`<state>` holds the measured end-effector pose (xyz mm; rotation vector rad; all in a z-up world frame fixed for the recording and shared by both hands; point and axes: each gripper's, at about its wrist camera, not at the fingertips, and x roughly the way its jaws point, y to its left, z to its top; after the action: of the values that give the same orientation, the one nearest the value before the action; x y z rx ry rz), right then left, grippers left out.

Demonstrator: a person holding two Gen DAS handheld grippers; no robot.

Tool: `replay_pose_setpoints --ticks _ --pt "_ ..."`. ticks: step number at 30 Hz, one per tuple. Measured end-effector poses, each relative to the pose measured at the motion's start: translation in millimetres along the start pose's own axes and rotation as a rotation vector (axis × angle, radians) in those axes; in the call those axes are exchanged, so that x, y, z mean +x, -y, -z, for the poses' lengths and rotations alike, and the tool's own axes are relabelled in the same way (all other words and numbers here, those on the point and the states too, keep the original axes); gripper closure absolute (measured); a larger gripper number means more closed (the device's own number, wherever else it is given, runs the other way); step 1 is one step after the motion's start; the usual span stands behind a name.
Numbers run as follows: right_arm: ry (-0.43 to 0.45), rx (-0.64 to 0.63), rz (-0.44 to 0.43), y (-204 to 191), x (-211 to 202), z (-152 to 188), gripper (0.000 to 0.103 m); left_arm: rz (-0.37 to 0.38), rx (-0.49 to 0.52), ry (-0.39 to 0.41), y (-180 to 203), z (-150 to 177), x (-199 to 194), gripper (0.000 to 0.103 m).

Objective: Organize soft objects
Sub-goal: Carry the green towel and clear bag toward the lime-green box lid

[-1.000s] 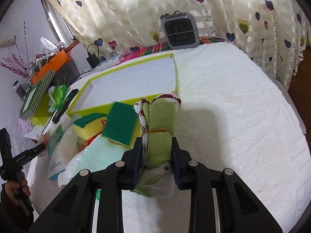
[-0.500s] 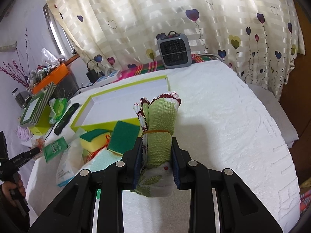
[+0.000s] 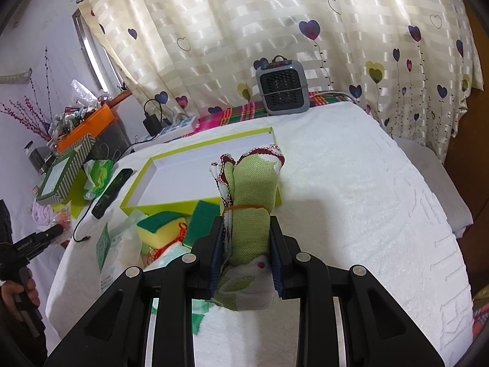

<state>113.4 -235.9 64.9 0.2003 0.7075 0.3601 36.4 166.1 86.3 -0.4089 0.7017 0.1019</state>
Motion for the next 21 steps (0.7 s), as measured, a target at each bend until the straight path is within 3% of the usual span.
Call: replay_pose_setpoints --ticks 7,17,21 --pt "0.006 -0.012 -0.01 -5.7 1.4 -16.9 0.075 0.05 0.044 -0.011 24.1 -17.6 16.3 0.073" --pt "-0.038 -0.037 -0.043 -16.1 31.7 -42.7 0.075 0.139 0.096 -0.094 60.2 -40.4 65.9 0.073" --pt "-0.066 -0.047 -0.06 -22.6 49.6 -52.5 0.075 0.143 0.128 -0.112 74.1 -48.7 83.4 0.073"
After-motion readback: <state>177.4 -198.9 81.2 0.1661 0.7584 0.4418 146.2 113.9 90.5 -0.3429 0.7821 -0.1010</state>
